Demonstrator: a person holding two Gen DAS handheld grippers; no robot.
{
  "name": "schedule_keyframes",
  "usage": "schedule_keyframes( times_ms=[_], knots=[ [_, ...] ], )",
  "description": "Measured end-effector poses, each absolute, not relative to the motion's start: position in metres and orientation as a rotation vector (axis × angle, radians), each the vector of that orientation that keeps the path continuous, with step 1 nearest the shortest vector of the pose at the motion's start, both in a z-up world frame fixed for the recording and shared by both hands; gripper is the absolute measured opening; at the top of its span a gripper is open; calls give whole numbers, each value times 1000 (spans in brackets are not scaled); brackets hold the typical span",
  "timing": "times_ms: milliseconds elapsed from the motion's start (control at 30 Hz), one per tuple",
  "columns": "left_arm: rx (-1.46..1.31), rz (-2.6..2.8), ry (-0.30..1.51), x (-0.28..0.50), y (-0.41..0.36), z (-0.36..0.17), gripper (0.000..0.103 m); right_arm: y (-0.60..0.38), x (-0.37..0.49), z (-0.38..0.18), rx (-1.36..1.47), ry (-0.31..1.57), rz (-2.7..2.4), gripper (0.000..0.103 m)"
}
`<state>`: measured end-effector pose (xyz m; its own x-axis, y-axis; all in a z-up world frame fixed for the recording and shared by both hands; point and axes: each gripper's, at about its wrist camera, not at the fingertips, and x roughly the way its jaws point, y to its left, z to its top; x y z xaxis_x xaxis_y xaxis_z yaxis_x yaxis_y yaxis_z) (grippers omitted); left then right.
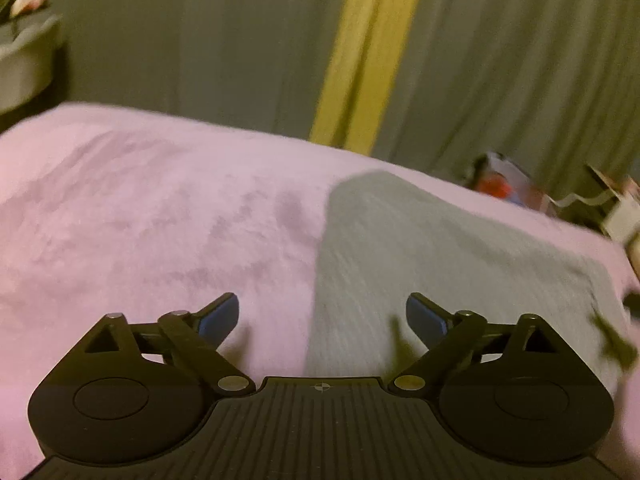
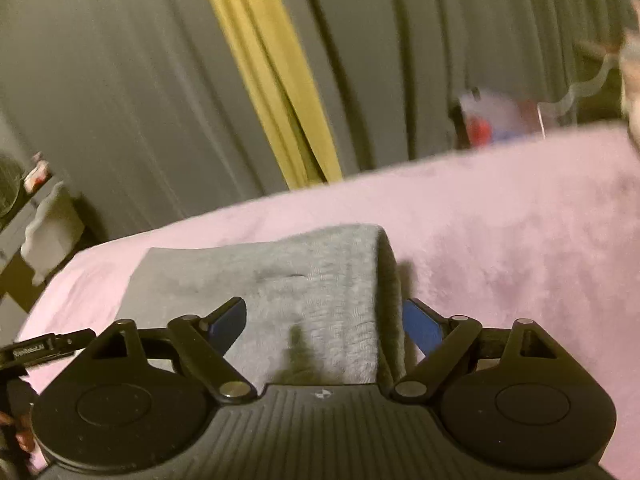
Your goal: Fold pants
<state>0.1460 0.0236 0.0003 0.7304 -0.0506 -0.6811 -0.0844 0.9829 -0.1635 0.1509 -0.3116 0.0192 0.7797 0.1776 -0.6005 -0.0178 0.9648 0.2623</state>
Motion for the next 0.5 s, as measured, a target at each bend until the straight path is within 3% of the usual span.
schedule_keyframes(
  times_ms=[33, 167, 233, 500],
  knots=[
    [-170, -10, 735, 136, 19, 0, 95, -305, 141, 20, 216, 641, 103, 81],
    [-11, -86, 694, 108, -10, -9, 97, -288, 120, 21, 174, 596, 76, 36],
    [77, -63, 746, 109, -16, -24, 97, -282, 112, 21, 164, 578, 102, 28],
    [-11, 43, 819, 116, 0, -37, 97, -250, 110, -4, -26, 642, 112, 29]
  ],
)
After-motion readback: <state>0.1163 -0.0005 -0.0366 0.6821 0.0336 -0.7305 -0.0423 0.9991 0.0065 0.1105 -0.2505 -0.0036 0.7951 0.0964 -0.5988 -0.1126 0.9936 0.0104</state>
